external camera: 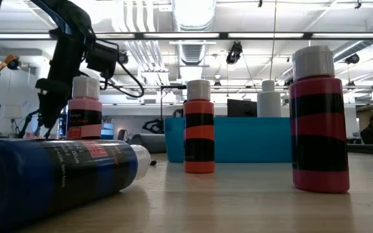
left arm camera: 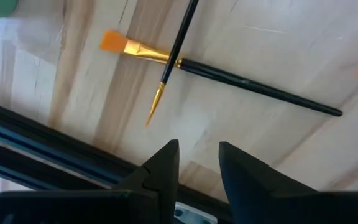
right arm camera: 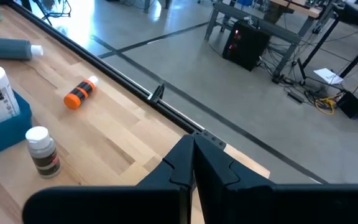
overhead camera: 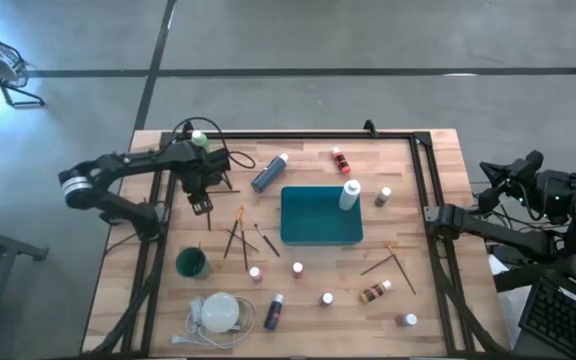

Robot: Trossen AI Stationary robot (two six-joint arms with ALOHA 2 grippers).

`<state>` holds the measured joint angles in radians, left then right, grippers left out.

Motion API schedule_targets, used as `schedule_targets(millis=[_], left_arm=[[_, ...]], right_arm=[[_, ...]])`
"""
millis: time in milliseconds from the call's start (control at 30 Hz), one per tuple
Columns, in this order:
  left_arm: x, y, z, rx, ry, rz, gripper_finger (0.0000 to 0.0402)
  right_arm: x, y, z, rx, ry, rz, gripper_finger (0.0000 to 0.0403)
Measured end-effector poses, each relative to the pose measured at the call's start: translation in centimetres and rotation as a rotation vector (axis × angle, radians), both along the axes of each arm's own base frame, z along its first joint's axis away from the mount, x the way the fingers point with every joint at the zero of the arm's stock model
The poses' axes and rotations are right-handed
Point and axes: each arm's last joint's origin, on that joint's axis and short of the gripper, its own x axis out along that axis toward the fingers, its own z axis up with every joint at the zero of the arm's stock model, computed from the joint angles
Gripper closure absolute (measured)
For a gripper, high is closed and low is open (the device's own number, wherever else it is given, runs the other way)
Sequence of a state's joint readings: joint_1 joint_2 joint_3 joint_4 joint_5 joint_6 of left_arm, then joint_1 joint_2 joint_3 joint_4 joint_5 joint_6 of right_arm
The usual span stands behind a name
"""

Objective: Pick & Place Paint Supplies
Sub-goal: Put the gold paintbrush into the green cup

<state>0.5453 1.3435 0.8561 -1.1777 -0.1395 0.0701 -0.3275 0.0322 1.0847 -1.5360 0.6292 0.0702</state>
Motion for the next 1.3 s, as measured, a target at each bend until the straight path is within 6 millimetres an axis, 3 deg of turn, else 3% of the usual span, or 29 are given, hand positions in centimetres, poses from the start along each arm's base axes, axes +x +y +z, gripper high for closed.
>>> schedule_targets(millis=[467,667,1300], left_arm=[[-1.4,0.3,-2.7,0.02,0.033,-0.022,0.0282],[-1.1,0.8,-2.9,0.057,-0.019,-0.013,0.0282],[-1.2,2.2,-4.8,0.028,0.078,-0.01,0.0287]], right_arm=[[0.0,0.0,0.0,0.0,0.0,0.0,0.0394],[0.0,0.0,0.0,-0.001,0.002,0.001,0.0394],[0.0,0.0,0.0,-0.001,0.002,0.0,0.0394]])
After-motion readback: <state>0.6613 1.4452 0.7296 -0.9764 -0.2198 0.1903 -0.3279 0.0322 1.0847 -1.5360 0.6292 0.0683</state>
